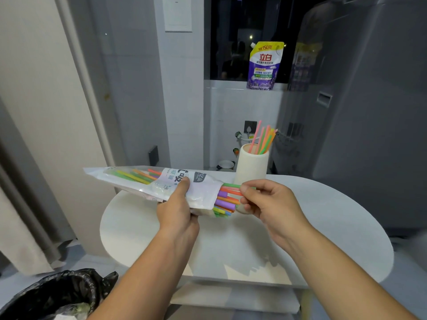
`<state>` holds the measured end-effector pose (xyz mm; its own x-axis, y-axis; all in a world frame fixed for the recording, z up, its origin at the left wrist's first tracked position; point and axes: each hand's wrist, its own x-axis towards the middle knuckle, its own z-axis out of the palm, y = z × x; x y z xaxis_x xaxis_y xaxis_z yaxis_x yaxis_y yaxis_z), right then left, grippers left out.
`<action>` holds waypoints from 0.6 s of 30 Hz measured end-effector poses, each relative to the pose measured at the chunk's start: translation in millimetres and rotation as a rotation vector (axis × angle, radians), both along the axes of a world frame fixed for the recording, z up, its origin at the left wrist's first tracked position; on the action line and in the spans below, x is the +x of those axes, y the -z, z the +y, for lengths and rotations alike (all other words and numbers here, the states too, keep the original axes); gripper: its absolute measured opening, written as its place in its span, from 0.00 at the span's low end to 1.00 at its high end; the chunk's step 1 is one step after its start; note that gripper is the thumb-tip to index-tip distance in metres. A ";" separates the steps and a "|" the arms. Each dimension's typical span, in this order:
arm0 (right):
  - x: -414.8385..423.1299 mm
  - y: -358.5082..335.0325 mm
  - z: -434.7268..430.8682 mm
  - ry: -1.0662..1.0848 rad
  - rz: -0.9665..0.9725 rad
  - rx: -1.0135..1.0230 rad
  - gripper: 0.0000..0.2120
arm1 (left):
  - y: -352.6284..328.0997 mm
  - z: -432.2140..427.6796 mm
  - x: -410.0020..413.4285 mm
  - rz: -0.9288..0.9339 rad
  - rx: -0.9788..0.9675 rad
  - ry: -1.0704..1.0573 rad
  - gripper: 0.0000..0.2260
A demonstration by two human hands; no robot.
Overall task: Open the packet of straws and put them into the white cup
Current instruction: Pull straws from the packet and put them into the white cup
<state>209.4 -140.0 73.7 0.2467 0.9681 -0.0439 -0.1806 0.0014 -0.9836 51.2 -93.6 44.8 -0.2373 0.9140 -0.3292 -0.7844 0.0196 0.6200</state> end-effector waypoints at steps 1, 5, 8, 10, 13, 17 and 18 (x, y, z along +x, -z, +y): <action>-0.7 -0.8 0.6 -0.002 0.069 0.005 0.03 | 0.4 0.5 0.4 -0.002 -0.002 0.002 0.21; -4.9 -0.9 3.2 0.021 0.209 0.027 0.05 | 2.8 2.7 2.4 -0.010 0.000 0.024 0.18; -6.2 0.3 4.7 0.082 0.161 0.070 0.03 | 4.1 4.7 2.1 -0.024 0.011 0.058 0.18; -2.3 -2.7 5.6 0.117 0.124 0.117 0.02 | 3.5 7.0 -1.1 -0.054 0.015 0.062 0.18; 11.2 -15.1 7.4 0.134 0.112 0.190 0.02 | 2.6 11.4 -9.1 -0.102 0.009 0.044 0.20; 24.0 -32.6 10.6 0.083 0.297 0.187 0.00 | 4.8 13.7 -12.3 -0.125 -0.024 0.035 0.21; 23.2 -33.9 12.5 0.083 0.372 0.175 0.00 | 5.4 13.3 -10.8 -0.125 -0.032 0.033 0.21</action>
<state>232.7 -127.5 107.5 0.3228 0.9463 0.0184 -0.5157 0.1922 -0.8349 40.4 -80.3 39.4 -0.1622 0.9091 -0.3837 -0.8539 0.0656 0.5163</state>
